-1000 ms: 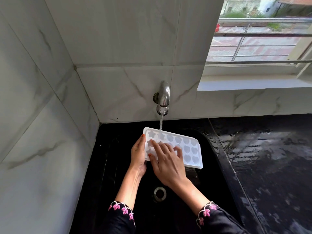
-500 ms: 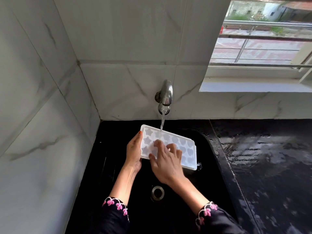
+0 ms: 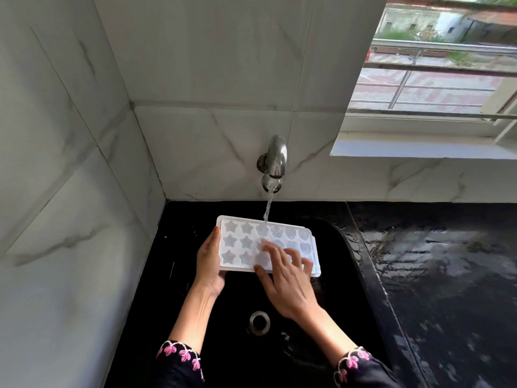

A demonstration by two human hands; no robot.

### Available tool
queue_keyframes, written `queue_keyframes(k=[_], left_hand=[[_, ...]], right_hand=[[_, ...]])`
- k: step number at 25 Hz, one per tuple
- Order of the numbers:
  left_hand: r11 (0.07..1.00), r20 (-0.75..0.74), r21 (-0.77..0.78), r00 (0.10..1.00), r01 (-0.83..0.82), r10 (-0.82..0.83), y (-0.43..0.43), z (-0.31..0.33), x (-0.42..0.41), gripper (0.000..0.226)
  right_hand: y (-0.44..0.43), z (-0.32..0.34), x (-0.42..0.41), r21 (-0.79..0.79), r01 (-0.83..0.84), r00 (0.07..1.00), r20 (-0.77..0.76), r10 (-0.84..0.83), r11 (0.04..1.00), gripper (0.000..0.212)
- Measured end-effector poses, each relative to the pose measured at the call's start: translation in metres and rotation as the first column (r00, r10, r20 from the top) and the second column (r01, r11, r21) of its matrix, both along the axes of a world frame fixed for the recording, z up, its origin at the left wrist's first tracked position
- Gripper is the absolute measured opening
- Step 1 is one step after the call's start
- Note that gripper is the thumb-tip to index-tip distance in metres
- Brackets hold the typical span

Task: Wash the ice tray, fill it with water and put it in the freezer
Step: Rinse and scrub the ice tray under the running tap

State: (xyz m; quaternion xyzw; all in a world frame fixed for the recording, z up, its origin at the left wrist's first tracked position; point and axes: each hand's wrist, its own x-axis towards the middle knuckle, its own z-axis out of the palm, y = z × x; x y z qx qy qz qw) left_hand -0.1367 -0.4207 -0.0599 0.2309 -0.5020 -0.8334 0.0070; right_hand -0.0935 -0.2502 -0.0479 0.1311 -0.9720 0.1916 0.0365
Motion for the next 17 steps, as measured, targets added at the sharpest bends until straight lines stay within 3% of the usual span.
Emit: queue_keyframes(k=[3,5,8,10,11,13,15,17], left_hand=[[0.999,-0.015,-0.019,1.0,0.026,-0.026,0.003,0.003,0.0,0.043],[1.0,-0.029,-0.018,0.999,0.021,-0.021,-0.001,0.005,-0.004,0.045],[1.0,-0.027,-0.029,1.0,0.005,-0.005,-0.005,0.005,-0.003,0.041],[1.0,-0.033,-0.021,0.999,0.01,-0.011,-0.002,0.006,0.0,0.039],[1.0,-0.032,-0.022,0.999,0.014,-0.015,0.0,0.006,0.0,0.039],[0.999,-0.032,-0.039,0.999,0.013,-0.014,0.002,0.009,-0.003,0.042],[0.999,-0.033,-0.054,0.999,-0.004,0.002,-0.001,0.01,-0.006,0.043],[0.999,-0.023,-0.04,0.999,-0.027,0.027,-0.009,0.008,-0.004,0.039]], right_hand=[[-0.018,0.009,-0.006,-0.12,0.098,0.989,0.124,-0.083,0.988,0.05],[-0.019,0.011,-0.004,-0.197,0.075,0.988,0.149,-0.046,0.978,0.05],[0.002,0.014,-0.011,0.122,-0.15,0.987,-0.036,0.155,0.981,0.055],[0.006,0.014,-0.017,0.245,-0.141,0.979,-0.112,0.172,0.959,0.059],[0.002,0.016,-0.018,0.221,-0.108,0.985,-0.107,0.135,0.969,0.06],[-0.008,0.016,-0.016,0.02,-0.059,0.998,0.006,0.059,0.998,0.06],[-0.004,0.009,-0.011,-0.119,-0.11,0.987,0.104,0.122,0.987,0.059],[0.014,0.005,-0.009,-0.113,-0.194,0.976,0.077,0.203,0.974,0.056]])
